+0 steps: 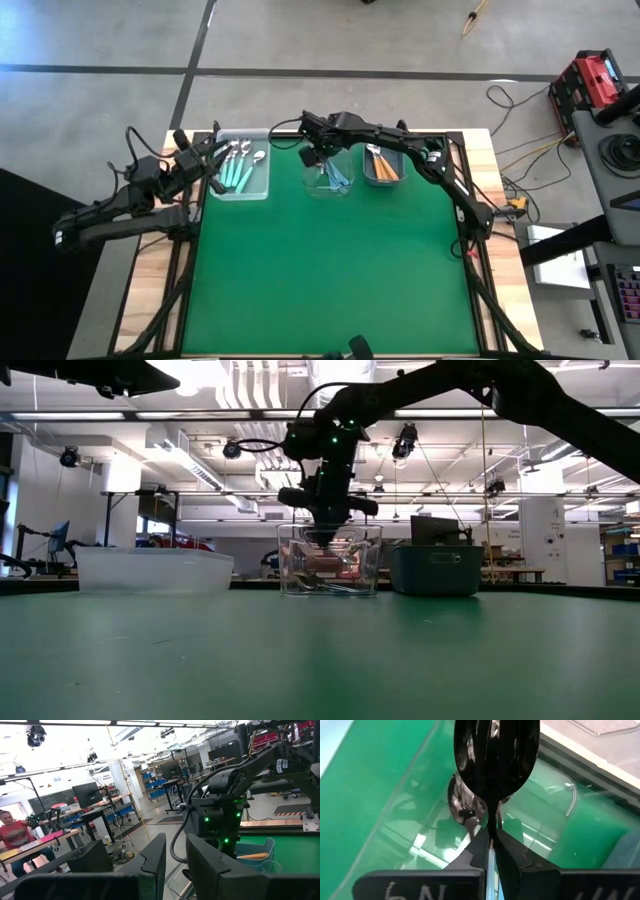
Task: Sort silverware by color (type)
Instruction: Put the blue spoon into the transparent bin
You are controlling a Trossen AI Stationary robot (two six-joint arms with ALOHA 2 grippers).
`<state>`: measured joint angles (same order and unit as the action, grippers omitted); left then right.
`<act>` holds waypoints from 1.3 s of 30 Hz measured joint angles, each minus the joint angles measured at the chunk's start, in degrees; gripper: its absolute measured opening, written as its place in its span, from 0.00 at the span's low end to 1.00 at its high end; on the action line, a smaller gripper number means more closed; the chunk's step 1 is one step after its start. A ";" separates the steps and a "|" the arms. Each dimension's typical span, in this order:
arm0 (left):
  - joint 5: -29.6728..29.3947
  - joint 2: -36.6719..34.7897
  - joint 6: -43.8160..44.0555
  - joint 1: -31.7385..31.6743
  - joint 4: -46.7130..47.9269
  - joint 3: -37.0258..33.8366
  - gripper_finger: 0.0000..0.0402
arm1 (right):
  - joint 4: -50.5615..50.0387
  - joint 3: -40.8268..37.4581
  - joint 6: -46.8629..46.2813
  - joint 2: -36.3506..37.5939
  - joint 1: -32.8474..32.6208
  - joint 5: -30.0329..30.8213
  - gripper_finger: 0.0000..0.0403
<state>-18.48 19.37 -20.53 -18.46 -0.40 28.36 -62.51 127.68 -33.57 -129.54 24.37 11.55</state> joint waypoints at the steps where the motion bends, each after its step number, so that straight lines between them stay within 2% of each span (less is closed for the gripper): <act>1: 0.00 -0.01 0.02 0.00 0.00 0.00 0.14 | 0.22 -0.36 -0.15 0.00 0.12 -0.01 0.03; 22: 0.00 0.00 0.02 0.00 0.00 0.00 0.14 | 0.71 -1.80 -0.53 0.09 0.91 0.06 0.03; 39: 0.00 -0.02 0.00 0.00 -0.01 0.00 0.14 | 3.64 -8.08 -0.86 0.09 0.91 0.48 0.03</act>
<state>-18.48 19.35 -20.53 -18.46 -0.40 28.36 -58.87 119.61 -34.42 -129.45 25.28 12.03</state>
